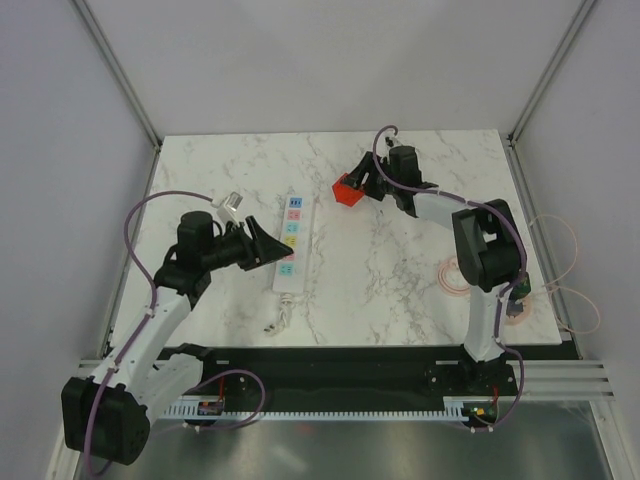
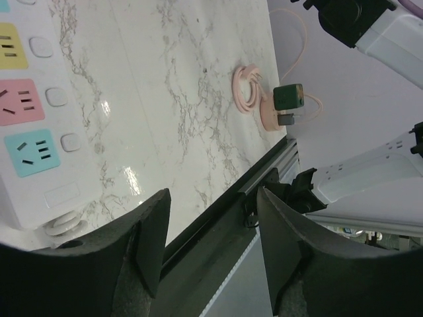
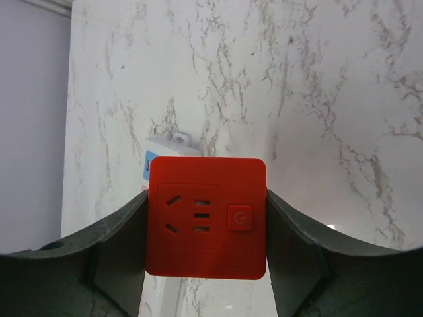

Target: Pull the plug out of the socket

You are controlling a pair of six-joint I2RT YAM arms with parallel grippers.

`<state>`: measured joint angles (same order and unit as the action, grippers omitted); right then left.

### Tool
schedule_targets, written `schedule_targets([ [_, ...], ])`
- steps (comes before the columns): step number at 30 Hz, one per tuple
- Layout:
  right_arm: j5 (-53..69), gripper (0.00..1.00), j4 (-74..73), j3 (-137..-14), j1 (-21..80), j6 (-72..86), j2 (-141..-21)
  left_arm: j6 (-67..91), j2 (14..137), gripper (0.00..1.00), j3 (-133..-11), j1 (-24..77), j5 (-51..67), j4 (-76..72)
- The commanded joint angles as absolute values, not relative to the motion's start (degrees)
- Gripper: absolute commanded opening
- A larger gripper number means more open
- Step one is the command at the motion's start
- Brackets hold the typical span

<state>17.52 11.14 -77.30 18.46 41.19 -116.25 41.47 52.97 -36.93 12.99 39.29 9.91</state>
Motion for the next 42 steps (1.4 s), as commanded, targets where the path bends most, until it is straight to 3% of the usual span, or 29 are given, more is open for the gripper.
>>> schedule_targets([
  [1, 24.4, 0.13, 20.2, -78.6, 18.1, 43.9, -118.6, 39.3, 54.1, 0.63, -37.7, 13.1, 39.4, 12.1],
  [12, 23.9, 0.33, 18.5, -79.5, 18.1, 42.5, -121.6, 30.3, 62.3, 0.72, -49.2, 16.0, 27.2, 24.6],
  [15, 23.1, 0.45, 16.8, -79.8, 18.0, 40.9, -121.6, 28.8, 65.6, 0.72, -52.2, 18.2, 22.8, 27.2],
  [18, 22.9, 0.5, 15.6, -79.8, 18.1, 39.9, -121.6, 27.7, 68.5, 0.72, -54.4, 20.4, 19.3, 28.3],
  [26, 21.0, 0.75, 12.0, -80.1, 17.8, 36.5, -120.9, 26.6, 72.2, 0.75, -57.2, 23.6, 13.8, 30.4],
  [32, 18.9, 0.98, 6.2, -83.8, 17.6, 32.6, -120.0, 25.9, 72.5, 0.8, -56.8, 24.2, 11.3, 30.4],
  [37, 13.9, 0.98, -2.4, -87.1, 17.7, 29.2, -116.3, 25.8, 73.8, 0.81, -56.7, 24.8, 9.2, 30.5],
  [42, -0.9, 0.98, -15.9, -90.3, 17.7, 25.6, -110.5, 24.8, 77.7, 0.81, -58.3, 26.4, 6.6, 30.5],
])
